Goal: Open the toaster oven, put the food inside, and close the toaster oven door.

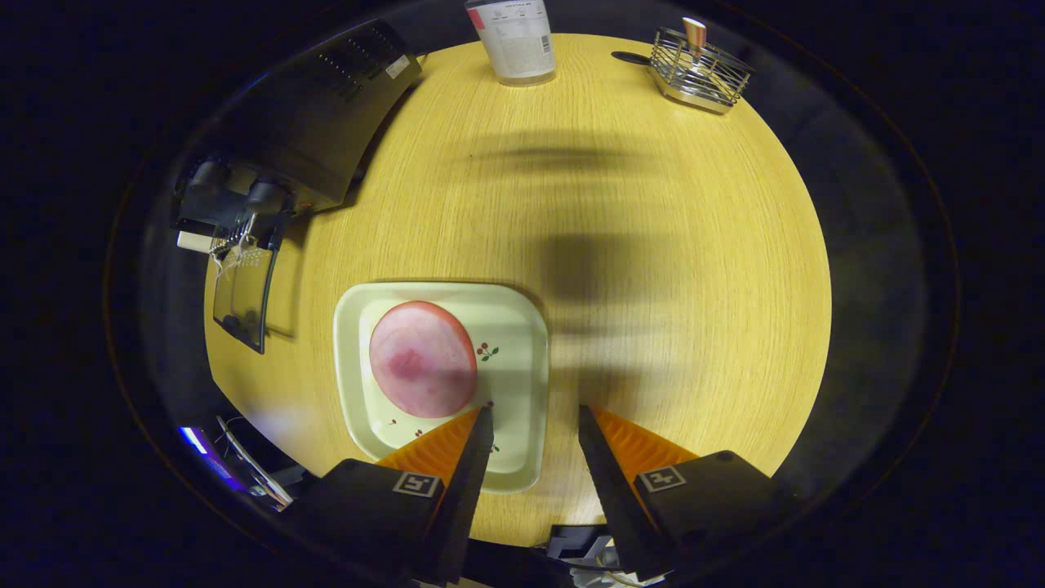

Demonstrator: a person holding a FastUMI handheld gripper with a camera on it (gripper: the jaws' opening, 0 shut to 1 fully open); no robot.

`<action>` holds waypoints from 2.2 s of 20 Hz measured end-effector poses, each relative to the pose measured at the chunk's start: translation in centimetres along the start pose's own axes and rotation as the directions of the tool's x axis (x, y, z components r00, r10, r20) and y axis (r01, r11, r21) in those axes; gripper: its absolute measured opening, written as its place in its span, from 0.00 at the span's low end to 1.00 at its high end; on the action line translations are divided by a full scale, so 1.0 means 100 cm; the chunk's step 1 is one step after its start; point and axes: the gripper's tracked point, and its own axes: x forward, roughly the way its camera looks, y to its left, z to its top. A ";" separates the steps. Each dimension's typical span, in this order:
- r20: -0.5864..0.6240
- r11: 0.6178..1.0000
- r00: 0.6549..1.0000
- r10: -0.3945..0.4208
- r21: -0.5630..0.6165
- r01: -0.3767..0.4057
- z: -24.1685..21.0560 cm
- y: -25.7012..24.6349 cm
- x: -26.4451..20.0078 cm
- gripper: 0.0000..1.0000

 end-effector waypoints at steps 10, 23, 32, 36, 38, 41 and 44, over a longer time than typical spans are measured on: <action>0.082 0.993 0.989 0.120 0.009 -0.121 0.009 0.011 0.001 0.09; 0.182 0.842 0.878 0.442 0.253 -0.477 -0.004 0.041 -0.017 0.06; 0.325 0.743 0.837 0.440 0.392 -0.543 -0.018 0.094 -0.060 0.06; 0.371 0.674 0.831 0.415 0.488 -0.555 -0.030 0.136 -0.062 0.06; 0.385 0.636 0.823 0.418 0.522 -0.568 -0.033 0.163 -0.063 0.06; 0.412 0.601 0.819 0.398 0.557 -0.573 -0.027 0.198 -0.064 0.05; 0.461 0.539 0.798 0.389 0.588 -0.603 -0.008 0.233 -0.070 0.06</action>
